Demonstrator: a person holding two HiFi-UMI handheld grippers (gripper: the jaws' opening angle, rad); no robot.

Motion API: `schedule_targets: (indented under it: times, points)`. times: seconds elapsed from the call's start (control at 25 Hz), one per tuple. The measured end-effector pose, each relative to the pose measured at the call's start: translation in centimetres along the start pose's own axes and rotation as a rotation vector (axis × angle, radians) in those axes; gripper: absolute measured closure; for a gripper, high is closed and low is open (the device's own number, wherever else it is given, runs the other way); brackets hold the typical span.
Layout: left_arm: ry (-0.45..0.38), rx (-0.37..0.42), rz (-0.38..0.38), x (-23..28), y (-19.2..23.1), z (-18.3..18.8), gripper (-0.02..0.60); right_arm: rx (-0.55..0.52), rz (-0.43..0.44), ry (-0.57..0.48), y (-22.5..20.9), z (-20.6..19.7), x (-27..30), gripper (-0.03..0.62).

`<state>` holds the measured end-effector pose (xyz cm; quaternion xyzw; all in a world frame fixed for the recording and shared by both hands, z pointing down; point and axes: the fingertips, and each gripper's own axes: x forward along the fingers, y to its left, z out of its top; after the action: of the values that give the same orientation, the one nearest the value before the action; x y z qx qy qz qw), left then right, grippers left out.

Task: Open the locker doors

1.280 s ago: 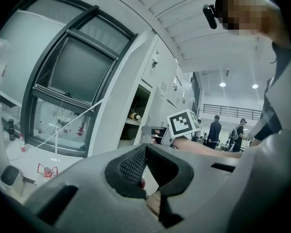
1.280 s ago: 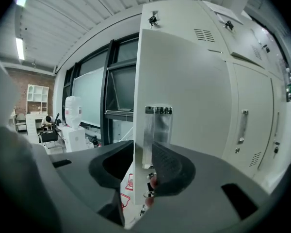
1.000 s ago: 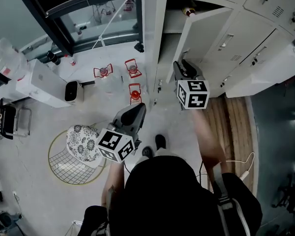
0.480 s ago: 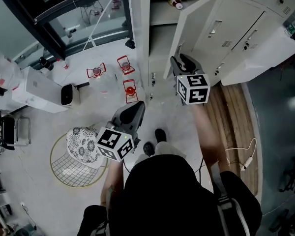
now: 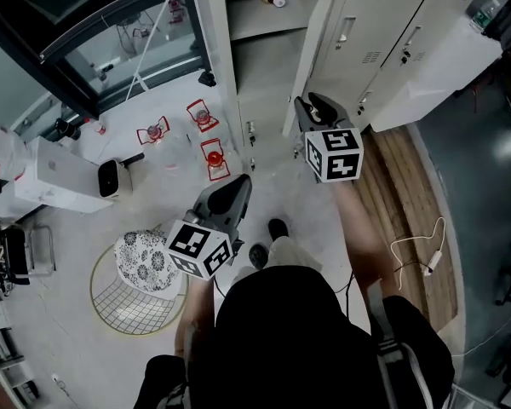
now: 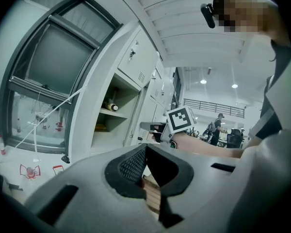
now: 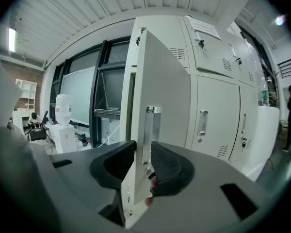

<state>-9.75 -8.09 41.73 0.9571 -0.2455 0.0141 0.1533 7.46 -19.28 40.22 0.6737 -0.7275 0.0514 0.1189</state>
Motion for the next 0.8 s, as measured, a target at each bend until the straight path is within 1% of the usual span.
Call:
schedule_targets:
  times: [0.28,0.48,0.56,0.8]
  points:
    - [0.02,0.004,-0.064,1.5,-1.2,-0.6,0.563,0.005,-0.056,-0.007,-1.6,-0.9,-2.0,0.517]
    - [0.03,0.005,-0.109,2.9,-1.7,-0.5,0.563,0.001,-0.068,-0.001,-2.5,-1.1,-2.8,0.528]
    - [0.032,0.007,-0.126,3.6,-1.8,-0.4,0.563,0.004,-0.072,0.0,-2.8,-1.3,-3.2,0.548]
    - [0.042,0.002,-0.186,6.7,-3.0,-0.3,0.563,0.002,-0.077,0.006,-4.5,-1.8,-4.2,0.551]
